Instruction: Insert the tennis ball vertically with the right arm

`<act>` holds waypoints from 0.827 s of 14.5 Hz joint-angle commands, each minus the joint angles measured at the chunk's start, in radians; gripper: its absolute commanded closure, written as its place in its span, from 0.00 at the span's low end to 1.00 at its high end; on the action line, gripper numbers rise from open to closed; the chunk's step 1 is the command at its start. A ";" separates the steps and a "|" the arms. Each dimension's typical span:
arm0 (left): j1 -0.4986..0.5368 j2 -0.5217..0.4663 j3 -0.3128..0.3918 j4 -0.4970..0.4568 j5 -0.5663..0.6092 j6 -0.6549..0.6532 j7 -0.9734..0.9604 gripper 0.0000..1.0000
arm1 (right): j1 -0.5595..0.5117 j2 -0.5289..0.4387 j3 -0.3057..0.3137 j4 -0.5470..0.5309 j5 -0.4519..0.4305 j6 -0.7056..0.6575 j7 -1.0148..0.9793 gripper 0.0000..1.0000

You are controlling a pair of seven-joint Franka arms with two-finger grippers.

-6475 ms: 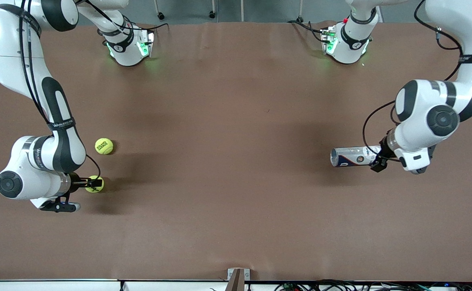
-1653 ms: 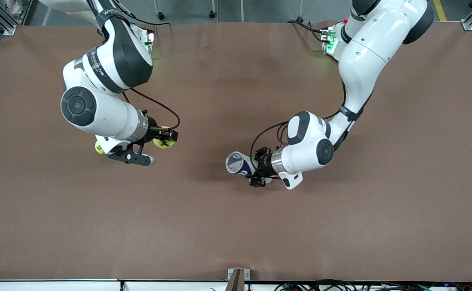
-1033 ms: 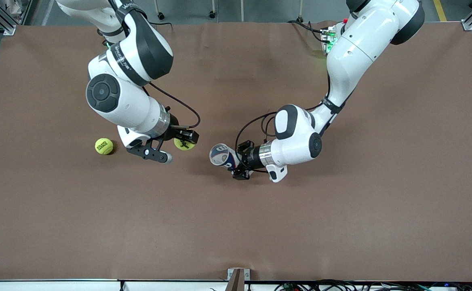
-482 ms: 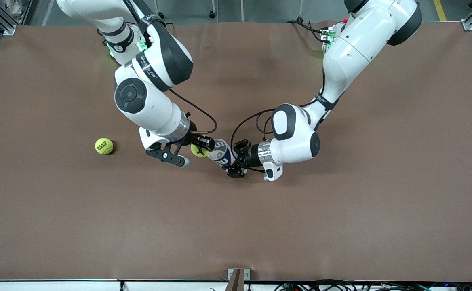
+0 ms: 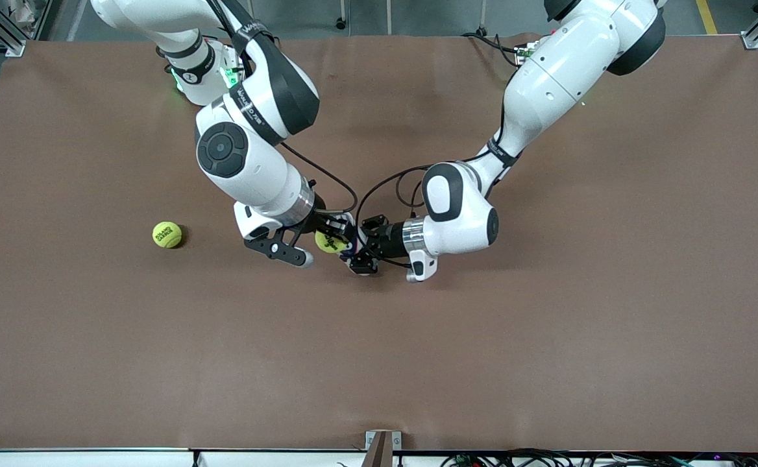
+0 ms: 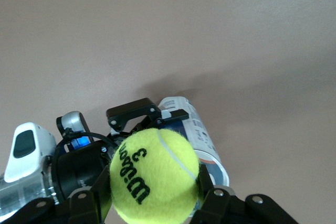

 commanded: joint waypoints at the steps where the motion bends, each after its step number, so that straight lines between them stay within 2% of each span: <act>1: -0.003 0.023 -0.005 0.032 -0.026 0.006 0.022 0.39 | 0.005 0.006 -0.003 0.011 0.016 0.000 0.002 0.58; 5: 0.003 0.023 0.004 0.033 -0.004 -0.117 0.016 0.41 | -0.003 -0.003 -0.003 0.011 0.010 -0.059 -0.005 0.58; 12: 0.043 0.027 0.007 0.032 -0.015 -0.128 0.009 0.41 | -0.006 -0.023 -0.005 0.011 0.010 -0.146 -0.007 0.57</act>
